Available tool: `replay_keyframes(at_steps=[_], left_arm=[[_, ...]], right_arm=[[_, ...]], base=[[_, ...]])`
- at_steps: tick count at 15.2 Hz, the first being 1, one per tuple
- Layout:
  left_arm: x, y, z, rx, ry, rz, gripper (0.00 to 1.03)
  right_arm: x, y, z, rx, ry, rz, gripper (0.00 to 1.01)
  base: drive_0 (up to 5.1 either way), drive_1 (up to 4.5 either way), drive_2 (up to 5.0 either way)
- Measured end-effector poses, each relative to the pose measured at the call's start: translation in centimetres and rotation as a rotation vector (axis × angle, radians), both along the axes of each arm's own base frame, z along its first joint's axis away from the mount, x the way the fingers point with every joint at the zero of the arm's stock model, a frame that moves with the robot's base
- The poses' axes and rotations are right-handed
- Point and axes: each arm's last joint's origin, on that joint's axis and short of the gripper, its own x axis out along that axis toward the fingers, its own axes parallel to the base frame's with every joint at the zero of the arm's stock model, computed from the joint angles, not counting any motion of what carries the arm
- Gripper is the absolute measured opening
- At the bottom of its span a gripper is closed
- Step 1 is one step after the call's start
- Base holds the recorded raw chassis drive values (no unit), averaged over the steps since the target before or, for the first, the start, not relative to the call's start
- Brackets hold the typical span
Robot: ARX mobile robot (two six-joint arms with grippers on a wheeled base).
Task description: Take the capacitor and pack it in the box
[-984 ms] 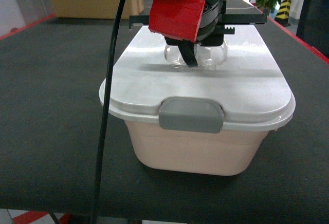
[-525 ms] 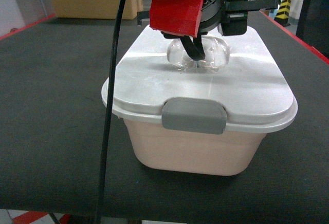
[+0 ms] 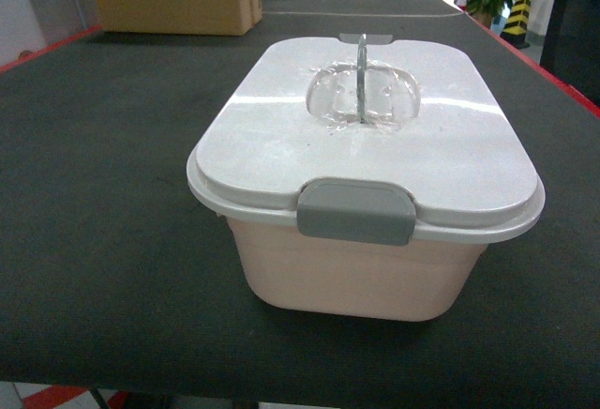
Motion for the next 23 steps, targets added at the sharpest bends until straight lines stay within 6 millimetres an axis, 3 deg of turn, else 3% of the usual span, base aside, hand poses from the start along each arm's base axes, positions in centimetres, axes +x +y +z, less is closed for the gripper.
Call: replay_keyframes(at_steps=[3,6,7,9,10,12,14,23], left_arm=[[-6.9,5.7,-0.7,0.066,0.005,0.118,0.98],[-11.1,6.9,-1.5,0.017,0.022,0.094,0.98],[-11.7,7.1,-1.2,-0.011,0.127,0.092,0.87],[-12.7,7.7,-4.6,-0.036,0.274,0.106,0.62],[-13.1,7.9,-6.1,-0.04,0.3,0.103,0.49],[-14.0,9.0,-6.8,-0.058,0.269,0.116,0.26],[-14.7,8.8,-8.1,-0.055,0.27,0.093,0.02],[-16.8,8.9,-11.0,-0.057,0.273,0.096,0.02]], right_arm=[[0.0,0.0,0.0,0.0,0.0,0.0,0.98],[0.0,0.0,0.0,0.0,0.0,0.0,0.98],[0.0,0.0,0.0,0.0,0.0,0.0,0.98],[0.0,0.0,0.0,0.0,0.0,0.0,0.98],[0.0,0.0,0.0,0.0,0.0,0.0,0.98],[0.0,0.0,0.0,0.0,0.0,-0.001,0.98],[0.0,0.0,0.0,0.0,0.0,0.0,0.98],[0.0,0.0,0.0,0.0,0.0,0.0,0.98]], base=[[0.0,0.0,0.0],[0.0,0.0,0.0],[0.0,0.0,0.0],[0.0,0.0,0.0],[0.0,0.0,0.0],[0.0,0.0,0.0],[0.0,0.0,0.0],[0.0,0.0,0.0]])
